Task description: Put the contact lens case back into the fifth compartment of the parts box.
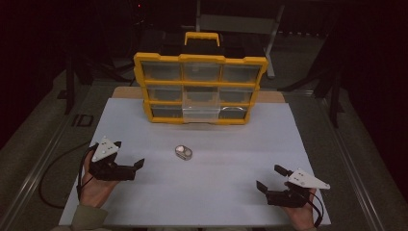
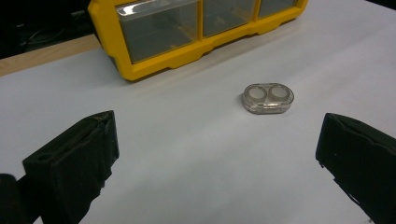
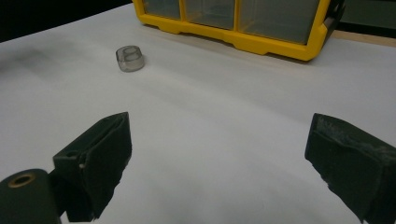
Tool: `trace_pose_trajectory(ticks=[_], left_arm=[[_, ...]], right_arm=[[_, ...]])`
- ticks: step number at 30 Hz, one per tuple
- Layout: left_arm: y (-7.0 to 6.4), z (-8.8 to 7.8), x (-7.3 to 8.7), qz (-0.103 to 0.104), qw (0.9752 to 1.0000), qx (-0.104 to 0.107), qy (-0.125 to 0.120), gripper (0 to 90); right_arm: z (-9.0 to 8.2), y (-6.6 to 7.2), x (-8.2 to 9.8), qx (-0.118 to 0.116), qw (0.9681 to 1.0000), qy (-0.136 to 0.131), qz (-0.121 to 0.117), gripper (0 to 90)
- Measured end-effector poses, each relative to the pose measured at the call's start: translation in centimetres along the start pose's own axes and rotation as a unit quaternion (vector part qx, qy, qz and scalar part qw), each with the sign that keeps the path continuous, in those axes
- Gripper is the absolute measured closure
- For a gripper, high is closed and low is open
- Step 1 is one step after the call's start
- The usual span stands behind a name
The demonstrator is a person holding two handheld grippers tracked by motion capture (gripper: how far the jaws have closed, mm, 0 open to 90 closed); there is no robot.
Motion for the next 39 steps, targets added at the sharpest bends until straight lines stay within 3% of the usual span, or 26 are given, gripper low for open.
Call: trace_pose_trajectory(ticks=[24, 39], left_arm=[[-1.8, 3.5, -2.4, 0.017, 0.9992, 0.035, 0.014, 0.0], [-3.0, 5.4, -3.6, 0.047, 0.9972, 0.044, 0.036, 0.0]], right_arm=[[0.0, 0.0, 0.1, -0.001, 1.0000, 0.004, 0.003, 7.4], [0.2, 0.1, 0.1, -0.004, 1.0000, 0.008, 0.001, 7.4]])
Point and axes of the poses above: each handheld gripper's, and its own axes: z roughly forward along the jaws, x roughly out of its underside, y roughly to its left, the point moved 5 cm from there along z, roughly forward along the jaws, and after that the axes turned 14 degrees about -x, right-handed, at the moved point
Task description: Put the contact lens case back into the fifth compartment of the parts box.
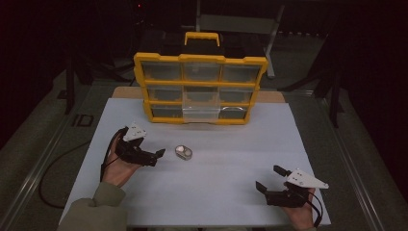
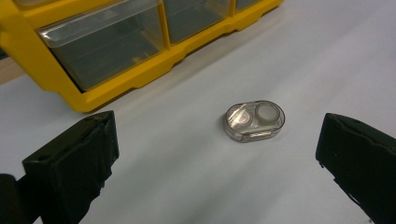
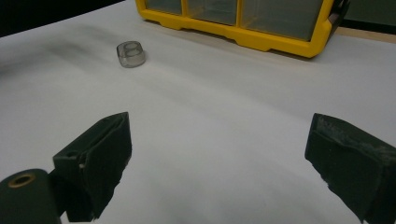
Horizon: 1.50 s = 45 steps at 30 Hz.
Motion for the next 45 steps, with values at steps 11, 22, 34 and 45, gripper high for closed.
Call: trace_pose_trajectory(ticks=[11, 22, 34, 45], left_arm=[[-0.4, 0.8, -0.4, 0.005, 0.9999, 0.004, 0.013, 0.0], [-1.2, 2.2, -0.7, 0.011, 0.9995, 0.010, 0.026, 0.0], [-1.8, 3.4, -0.9, 0.014, 0.9992, 0.014, 0.036, 0.0], [-2.5, 4.4, -1.1, 0.022, 0.9985, 0.020, 0.046, 0.0]], right_arm=[[0.1, 0.1, 0.1, -0.001, 1.0000, 0.003, -0.001, 7.4], [0.2, 0.1, 0.1, -0.003, 1.0000, 0.005, -0.001, 7.4], [0.3, 0.1, 0.1, -0.004, 1.0000, 0.006, -0.002, 7.4], [0.3, 0.1, 0.2, -0.006, 1.0000, 0.007, -0.001, 7.3]])
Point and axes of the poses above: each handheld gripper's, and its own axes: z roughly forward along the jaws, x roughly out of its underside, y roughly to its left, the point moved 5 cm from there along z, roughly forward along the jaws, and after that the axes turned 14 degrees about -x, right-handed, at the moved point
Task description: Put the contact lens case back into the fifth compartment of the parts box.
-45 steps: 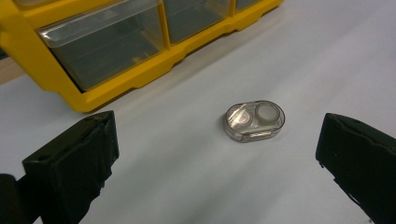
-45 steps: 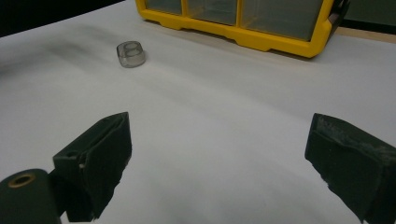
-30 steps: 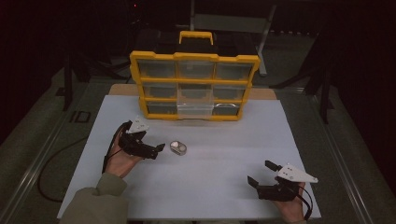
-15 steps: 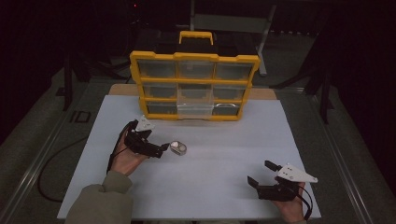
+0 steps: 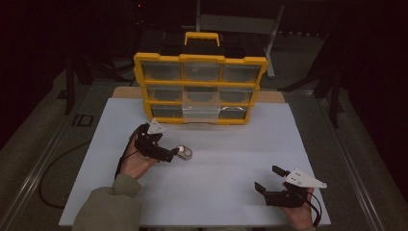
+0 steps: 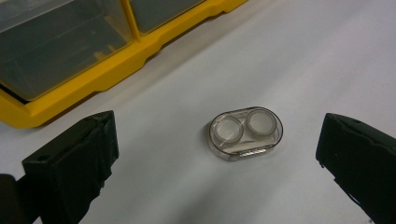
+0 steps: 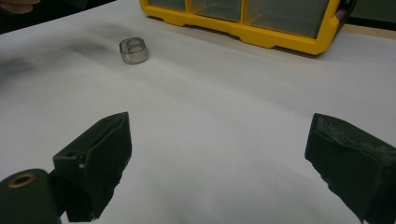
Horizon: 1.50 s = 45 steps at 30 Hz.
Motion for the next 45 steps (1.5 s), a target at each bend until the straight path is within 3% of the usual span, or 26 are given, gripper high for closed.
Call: trace_pose_trajectory(ticks=[17, 29, 40, 45], left_arm=[[-1.2, 1.7, -0.3, 0.010, 0.9996, 0.011, 0.025, 0.0], [-2.1, 2.8, -0.4, 0.001, 0.9990, 0.020, 0.039, 0.0], [-3.0, 3.6, -0.2, -0.006, 0.9981, 0.020, 0.059, 0.0], [-3.4, 4.1, -0.1, -0.006, 0.9975, 0.007, 0.070, 0.1]], right_arm=[[0.0, 0.0, 0.0, -0.001, 1.0000, 0.001, 0.000, 7.4], [0.0, 0.0, 0.0, -0.001, 1.0000, 0.001, 0.001, 7.3], [0.0, 0.0, 0.0, -0.001, 1.0000, 0.000, 0.002, 7.4], [0.0, 0.0, 0.1, -0.002, 1.0000, 0.000, 0.003, 7.4]])
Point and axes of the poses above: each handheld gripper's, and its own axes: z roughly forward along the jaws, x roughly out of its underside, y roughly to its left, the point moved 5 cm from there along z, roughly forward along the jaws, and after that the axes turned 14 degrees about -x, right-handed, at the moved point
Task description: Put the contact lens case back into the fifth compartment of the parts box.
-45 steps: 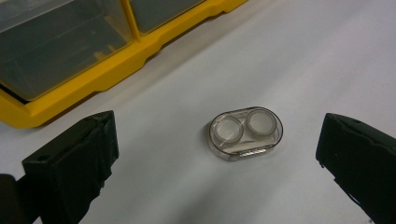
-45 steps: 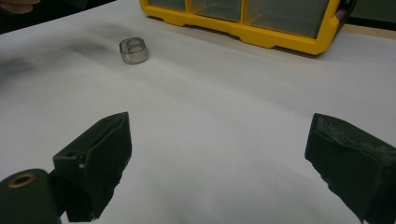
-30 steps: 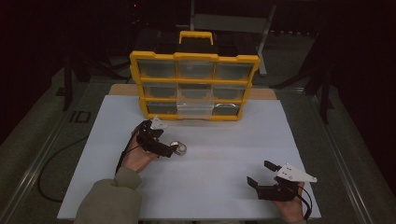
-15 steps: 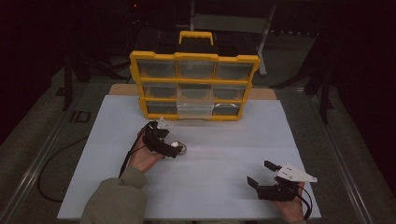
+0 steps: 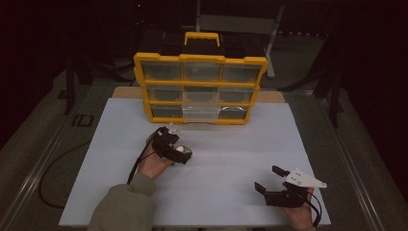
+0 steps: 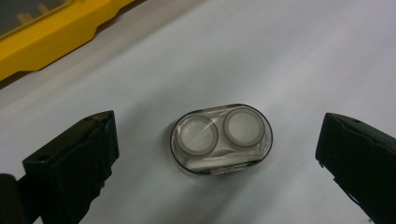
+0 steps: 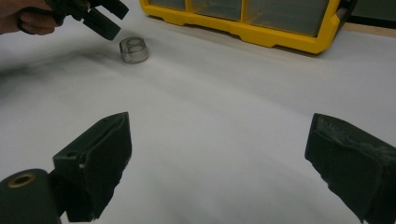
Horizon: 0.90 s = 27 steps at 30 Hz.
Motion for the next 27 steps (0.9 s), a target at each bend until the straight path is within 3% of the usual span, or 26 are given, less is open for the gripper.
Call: trace_pose_trajectory(ticks=[9, 22, 27], left_arm=[[-0.6, 0.6, 0.1, -0.005, 0.9999, -0.001, 0.012, 0.6], [-1.5, 1.5, 0.3, -0.016, 0.9995, 0.004, 0.026, 8.7], [-2.1, 2.1, 0.5, -0.019, 0.9990, -0.017, 0.038, 13.9]], right_arm=[[0.0, 0.0, 0.0, 0.001, 1.0000, 0.001, 0.000, 7.4], [0.0, -0.1, 0.0, 0.003, 1.0000, 0.003, -0.003, 7.4], [0.0, -0.1, 0.1, 0.003, 1.0000, 0.003, -0.004, 7.4]])
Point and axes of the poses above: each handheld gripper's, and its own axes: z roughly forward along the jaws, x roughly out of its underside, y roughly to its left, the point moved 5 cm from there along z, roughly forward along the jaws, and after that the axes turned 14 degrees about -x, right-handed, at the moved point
